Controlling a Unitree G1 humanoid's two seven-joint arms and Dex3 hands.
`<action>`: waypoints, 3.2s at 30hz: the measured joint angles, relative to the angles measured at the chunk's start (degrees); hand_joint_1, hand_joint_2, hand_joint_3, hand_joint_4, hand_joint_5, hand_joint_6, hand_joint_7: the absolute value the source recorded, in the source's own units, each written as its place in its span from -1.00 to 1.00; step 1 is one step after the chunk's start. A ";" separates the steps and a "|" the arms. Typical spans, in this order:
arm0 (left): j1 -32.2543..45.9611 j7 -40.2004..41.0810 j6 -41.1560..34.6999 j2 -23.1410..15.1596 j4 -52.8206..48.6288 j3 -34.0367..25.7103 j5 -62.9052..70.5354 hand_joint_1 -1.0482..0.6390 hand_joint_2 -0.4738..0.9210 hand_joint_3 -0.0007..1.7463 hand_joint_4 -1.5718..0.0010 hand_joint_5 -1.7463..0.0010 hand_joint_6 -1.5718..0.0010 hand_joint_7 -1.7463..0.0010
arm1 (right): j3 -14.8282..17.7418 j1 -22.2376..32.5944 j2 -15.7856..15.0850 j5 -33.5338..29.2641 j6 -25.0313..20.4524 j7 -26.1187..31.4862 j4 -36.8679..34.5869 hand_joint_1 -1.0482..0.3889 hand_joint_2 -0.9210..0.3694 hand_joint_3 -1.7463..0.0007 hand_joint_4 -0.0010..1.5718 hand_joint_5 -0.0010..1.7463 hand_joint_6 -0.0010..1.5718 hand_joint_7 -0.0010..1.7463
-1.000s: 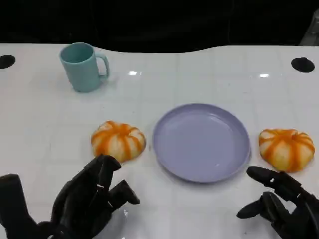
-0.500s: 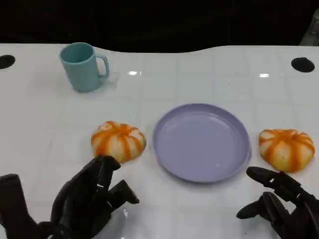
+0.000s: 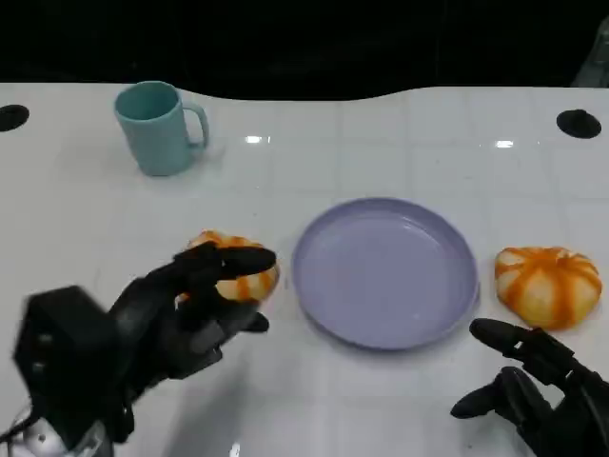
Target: Grasp the bread from the table and place it into the plate.
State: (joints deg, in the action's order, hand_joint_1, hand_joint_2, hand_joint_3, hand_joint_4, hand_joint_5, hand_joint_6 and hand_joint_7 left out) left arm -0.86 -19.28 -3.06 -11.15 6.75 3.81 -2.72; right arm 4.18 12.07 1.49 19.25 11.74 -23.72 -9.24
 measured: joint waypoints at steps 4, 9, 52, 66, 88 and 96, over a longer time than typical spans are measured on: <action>-3.98 6.28 4.77 -4.62 -1.75 3.66 16.91 -0.39 0.97 -0.98 0.77 0.12 0.43 0.92 | 0.03 0.02 0.01 0.03 0.01 -0.05 0.00 -0.59 -1.00 0.67 -0.11 0.31 0.06 -0.34; -8.87 10.52 6.10 -9.96 -3.48 7.72 33.58 -0.40 0.88 -1.00 0.91 0.22 0.50 0.98 | 0.05 -0.02 0.00 0.01 0.66 -0.18 -0.05 -0.59 -1.00 0.66 -0.11 0.32 0.06 -0.34; -44.90 29.28 6.99 1.91 -73.05 29.47 49.38 -0.13 0.99 -0.96 0.00 -0.57 -0.31 0.82 | 0.22 1.39 0.02 0.01 -1.58 0.26 2.18 -0.59 -1.00 0.67 -0.11 0.31 0.05 -0.33; -44.49 39.30 15.29 2.21 -73.78 21.25 38.53 0.05 0.92 -0.45 0.04 -1.00 0.28 -0.92 | 0.43 1.23 0.02 0.04 -1.54 0.04 1.88 -0.59 -1.00 0.67 -0.10 0.32 0.07 -0.33; -49.14 31.40 21.04 6.71 -63.69 21.55 36.02 0.03 0.57 0.00 -0.11 -1.00 0.19 -0.99 | 0.73 0.52 0.03 0.06 -1.14 -0.81 0.82 -0.59 -1.00 0.67 -0.10 0.32 0.07 -0.32; -52.31 31.34 22.70 11.67 -67.17 25.40 38.53 0.01 0.61 0.00 -0.10 -1.00 0.14 -0.94 | 0.32 0.98 0.19 0.01 -1.49 -0.54 1.55 -0.59 -1.00 0.67 -0.11 0.32 0.05 -0.32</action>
State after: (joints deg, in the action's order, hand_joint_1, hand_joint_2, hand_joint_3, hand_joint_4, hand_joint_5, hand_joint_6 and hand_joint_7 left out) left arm -53.17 12.06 19.64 0.52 -60.42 29.20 35.81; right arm 4.50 13.05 1.67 19.26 10.24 -24.26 -7.69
